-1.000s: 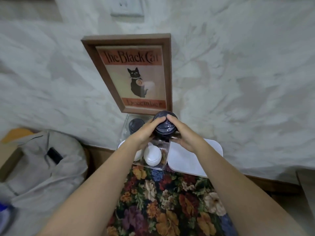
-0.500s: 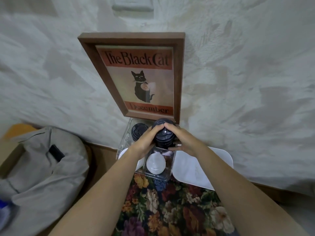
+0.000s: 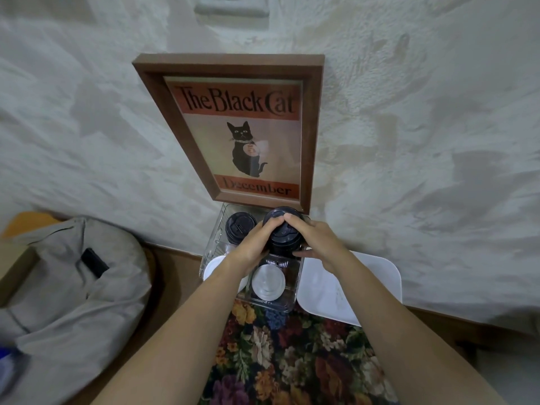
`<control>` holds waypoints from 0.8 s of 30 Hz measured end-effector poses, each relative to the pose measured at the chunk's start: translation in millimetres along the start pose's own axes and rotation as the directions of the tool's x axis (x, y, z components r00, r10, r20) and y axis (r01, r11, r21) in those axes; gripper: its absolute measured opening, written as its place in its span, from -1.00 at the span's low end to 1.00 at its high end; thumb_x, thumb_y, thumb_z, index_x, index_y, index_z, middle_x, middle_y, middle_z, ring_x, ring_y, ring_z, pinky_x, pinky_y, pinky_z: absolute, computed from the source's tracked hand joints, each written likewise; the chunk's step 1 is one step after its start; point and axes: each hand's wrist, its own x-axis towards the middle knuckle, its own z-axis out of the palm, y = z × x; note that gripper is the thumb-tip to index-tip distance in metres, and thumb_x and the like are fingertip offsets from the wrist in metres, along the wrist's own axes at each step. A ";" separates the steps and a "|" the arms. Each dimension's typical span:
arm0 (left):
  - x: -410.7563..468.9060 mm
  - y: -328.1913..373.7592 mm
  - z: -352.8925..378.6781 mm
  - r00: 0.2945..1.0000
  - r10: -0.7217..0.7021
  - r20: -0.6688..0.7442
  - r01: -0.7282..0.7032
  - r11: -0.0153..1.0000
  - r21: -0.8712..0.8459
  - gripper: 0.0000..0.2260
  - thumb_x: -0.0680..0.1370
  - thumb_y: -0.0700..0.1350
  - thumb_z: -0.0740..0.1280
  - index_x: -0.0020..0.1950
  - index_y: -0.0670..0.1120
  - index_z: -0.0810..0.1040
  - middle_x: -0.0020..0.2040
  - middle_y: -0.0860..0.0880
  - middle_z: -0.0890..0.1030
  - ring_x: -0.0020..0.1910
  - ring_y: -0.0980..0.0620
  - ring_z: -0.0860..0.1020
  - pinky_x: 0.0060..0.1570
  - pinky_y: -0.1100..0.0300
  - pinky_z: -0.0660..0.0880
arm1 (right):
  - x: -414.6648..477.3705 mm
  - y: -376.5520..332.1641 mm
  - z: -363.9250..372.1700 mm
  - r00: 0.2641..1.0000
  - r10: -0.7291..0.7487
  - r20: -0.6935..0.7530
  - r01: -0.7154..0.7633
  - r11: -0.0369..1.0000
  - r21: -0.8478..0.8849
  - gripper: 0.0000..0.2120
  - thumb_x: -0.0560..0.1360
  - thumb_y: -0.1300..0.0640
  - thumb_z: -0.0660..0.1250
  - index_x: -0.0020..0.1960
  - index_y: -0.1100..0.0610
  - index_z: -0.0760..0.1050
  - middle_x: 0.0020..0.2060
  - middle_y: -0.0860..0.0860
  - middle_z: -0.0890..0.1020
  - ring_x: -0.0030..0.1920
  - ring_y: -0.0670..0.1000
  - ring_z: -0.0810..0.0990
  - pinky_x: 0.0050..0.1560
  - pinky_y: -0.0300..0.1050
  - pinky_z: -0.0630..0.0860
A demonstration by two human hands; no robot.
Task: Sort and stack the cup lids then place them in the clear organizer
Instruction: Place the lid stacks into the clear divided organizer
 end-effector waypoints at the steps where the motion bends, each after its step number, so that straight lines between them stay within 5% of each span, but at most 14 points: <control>1: 0.7 -0.1 -1.0 1.000 -0.007 0.001 0.007 1.000 0.013 -0.63 0.66 0.11 0.31 0.41 -0.02 0.57 0.25 -0.02 0.70 0.23 0.04 0.66 0.21 0.16 0.54 | 0.6 1.1 -0.3 1.000 -0.004 -0.016 0.004 1.000 -0.004 -0.55 0.49 -0.24 0.49 0.26 -0.02 0.62 0.12 -0.02 0.72 0.15 -0.01 0.68 -0.07 -0.10 0.71; 4: 3.6 -4.3 -3.9 0.999 -0.042 -0.014 0.043 0.998 0.040 -0.60 0.62 0.16 0.36 0.41 0.02 0.56 0.24 0.01 0.70 0.24 0.06 0.65 0.19 0.19 0.54 | 1.5 3.2 -2.9 0.999 -0.016 -0.042 0.014 0.999 -0.032 -0.59 0.50 -0.23 0.49 0.24 -0.03 0.65 0.07 -0.03 0.74 0.10 -0.02 0.70 -0.05 -0.13 0.70; 8: 7.6 -13.5 -6.8 0.995 -0.088 -0.046 0.090 0.995 0.040 -0.51 0.56 0.24 0.42 0.43 0.07 0.54 0.30 0.03 0.66 0.32 0.04 0.59 0.40 0.05 0.47 | 1.7 4.6 -4.1 0.999 -0.017 -0.049 0.016 1.000 -0.017 -0.69 0.51 -0.19 0.49 0.16 -0.04 0.68 -0.01 -0.06 0.76 0.02 -0.08 0.72 -0.12 -0.19 0.68; 14: 8.5 -12.9 -11.7 0.996 -0.054 -0.078 0.058 0.997 0.057 -0.59 0.59 0.09 0.46 0.37 -0.07 0.58 0.24 -0.08 0.69 0.22 -0.02 0.66 0.30 0.06 0.57 | 4.7 9.7 -4.6 0.998 -0.034 -0.057 0.032 0.999 -0.029 -0.67 0.52 -0.16 0.50 0.20 -0.02 0.67 0.01 -0.06 0.74 0.03 -0.09 0.70 -0.12 -0.20 0.66; 19: 10.0 -21.1 -11.1 0.978 0.036 -0.206 0.004 0.981 0.192 -0.72 0.56 0.09 0.49 0.19 -0.02 0.67 0.08 -0.09 0.75 0.12 -0.10 0.70 0.29 -0.14 0.58 | 9.6 19.6 -0.8 0.994 -0.073 -0.085 0.064 0.992 -0.104 -0.70 0.54 -0.12 0.48 0.22 -0.02 0.67 0.04 -0.06 0.73 0.04 -0.08 0.68 -0.10 -0.17 0.64; 22: 12.5 -23.5 -9.0 0.954 0.117 -0.275 -0.010 0.931 0.364 -0.47 0.40 0.31 0.46 0.22 0.00 0.68 0.04 -0.04 0.75 0.09 -0.07 0.70 0.23 -0.11 0.60 | 14.0 24.5 1.6 0.992 -0.077 -0.105 0.062 0.989 -0.138 -0.70 0.55 -0.13 0.47 0.20 0.01 0.67 0.02 -0.02 0.73 -0.01 -0.06 0.67 -0.18 -0.17 0.60; 24: 11.9 -20.4 -6.4 0.936 0.165 -0.311 0.011 0.869 0.495 -0.47 0.50 0.29 0.43 0.33 0.00 0.64 0.13 -0.03 0.73 0.16 -0.06 0.66 0.27 -0.07 0.57 | 16.3 25.7 3.6 0.987 -0.097 -0.131 0.075 0.984 -0.163 -0.71 0.56 -0.12 0.46 0.18 0.02 0.68 -0.01 -0.01 0.73 -0.04 -0.05 0.68 -0.19 -0.15 0.62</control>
